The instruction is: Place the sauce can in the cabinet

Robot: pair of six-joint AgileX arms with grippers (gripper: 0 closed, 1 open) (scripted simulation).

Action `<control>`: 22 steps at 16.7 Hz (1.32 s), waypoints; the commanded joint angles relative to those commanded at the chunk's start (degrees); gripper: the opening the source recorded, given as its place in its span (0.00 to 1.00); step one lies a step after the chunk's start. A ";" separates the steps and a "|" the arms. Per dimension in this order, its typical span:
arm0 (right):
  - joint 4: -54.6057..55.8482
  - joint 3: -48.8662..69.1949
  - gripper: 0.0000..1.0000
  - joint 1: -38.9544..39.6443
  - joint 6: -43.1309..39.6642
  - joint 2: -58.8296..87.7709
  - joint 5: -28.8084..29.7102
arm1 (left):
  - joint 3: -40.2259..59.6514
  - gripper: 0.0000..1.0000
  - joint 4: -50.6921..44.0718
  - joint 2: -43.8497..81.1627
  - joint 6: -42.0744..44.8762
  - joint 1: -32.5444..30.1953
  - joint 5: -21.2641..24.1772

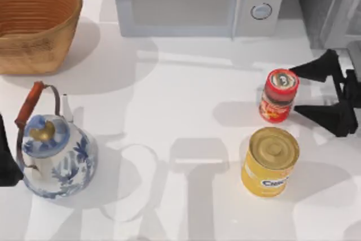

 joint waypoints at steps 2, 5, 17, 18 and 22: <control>2.12 1.90 1.00 -0.10 -1.16 2.78 -1.87 | 0.00 1.00 0.00 0.00 0.00 0.00 0.00; 3.55 3.20 1.00 -0.15 -2.03 4.59 -3.09 | 0.00 1.00 0.00 0.00 0.00 0.00 0.00; 4.77 6.68 1.00 3.70 1.00 6.19 0.61 | 0.00 1.00 0.00 0.00 0.00 0.00 0.00; 6.22 6.57 1.00 4.12 2.05 6.51 1.03 | 0.00 1.00 0.00 0.00 0.00 0.00 0.00; 12.84 6.07 1.00 5.88 7.04 7.70 3.00 | 0.00 1.00 0.00 0.00 0.00 0.00 0.00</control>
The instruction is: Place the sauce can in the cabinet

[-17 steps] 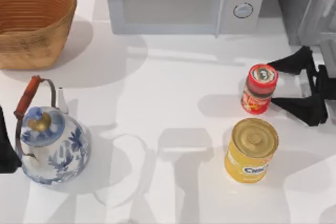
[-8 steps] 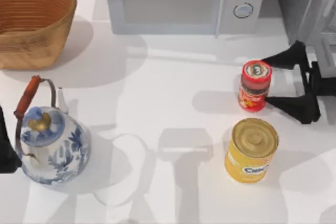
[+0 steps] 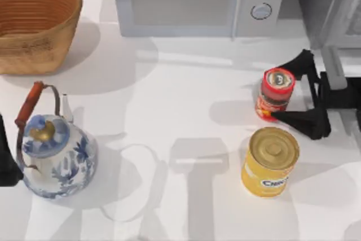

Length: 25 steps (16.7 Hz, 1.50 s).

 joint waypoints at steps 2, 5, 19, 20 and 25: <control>3.40 -0.29 1.00 0.84 2.65 0.47 0.86 | 0.00 1.00 0.00 0.00 0.00 0.00 0.00; 7.97 -0.71 1.00 1.76 6.28 0.98 1.80 | 0.00 1.00 0.00 0.00 0.00 0.00 0.00; 12.57 -1.17 0.70 2.32 10.00 1.40 2.39 | 0.00 1.00 0.00 0.00 0.00 0.00 0.00; 12.57 -1.17 0.62 2.32 10.00 1.40 2.39 | 0.00 1.00 0.00 0.00 0.00 0.00 0.00; 12.57 -1.17 0.25 2.32 10.00 1.40 2.39 | 0.00 1.00 0.00 0.00 0.00 0.00 0.00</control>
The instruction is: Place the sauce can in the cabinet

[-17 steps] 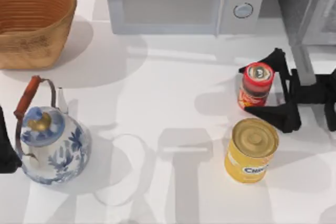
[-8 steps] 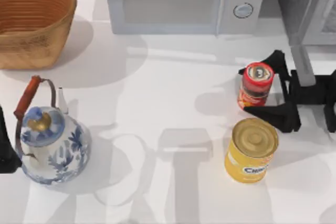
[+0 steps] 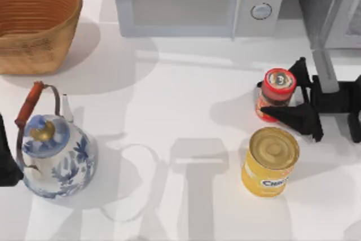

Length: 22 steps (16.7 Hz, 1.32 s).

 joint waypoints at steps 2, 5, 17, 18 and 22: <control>0.00 0.00 0.10 0.00 0.00 0.00 0.00 | 0.00 1.00 0.00 0.00 0.00 0.00 0.00; 0.00 0.00 0.00 0.00 0.00 0.00 0.00 | 0.00 1.00 0.00 0.00 0.00 0.00 0.00; -1.37 0.03 0.00 0.74 0.74 -4.40 0.09 | 0.00 1.00 0.00 0.00 0.00 0.00 0.00; -2.25 -0.26 0.00 0.61 1.30 -5.98 0.49 | 0.00 1.00 0.00 0.00 0.00 0.00 0.00; -6.94 -1.92 0.00 -0.19 4.32 -13.66 1.69 | 0.00 1.00 0.00 0.00 0.00 0.00 0.00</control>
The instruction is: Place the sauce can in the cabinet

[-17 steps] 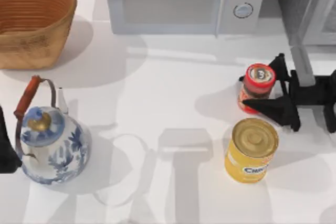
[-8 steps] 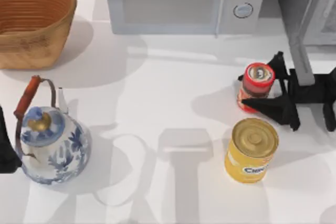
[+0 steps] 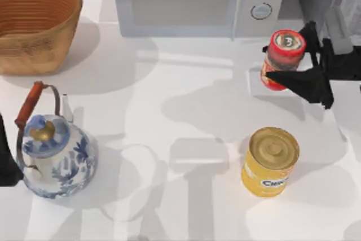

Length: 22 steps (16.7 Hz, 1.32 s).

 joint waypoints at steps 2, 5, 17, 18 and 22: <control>-2.38 -0.75 0.00 -0.15 1.55 -4.08 -0.16 | 0.00 1.00 0.00 0.00 0.00 0.00 0.00; -5.17 -1.52 0.00 -0.10 3.31 -9.30 -0.97 | 0.00 1.00 0.00 0.00 0.00 0.00 0.00; -9.09 -3.55 0.00 -0.79 3.10 -15.78 1.39 | 0.00 1.00 0.00 0.00 0.00 0.00 0.00; -10.82 -4.95 0.00 -1.30 2.48 -18.03 3.55 | 0.00 1.00 0.00 0.00 0.00 0.00 0.00; -21.05 -12.79 0.00 -2.69 -0.61 -32.66 15.72 | 0.00 1.00 0.00 0.00 0.00 0.00 0.00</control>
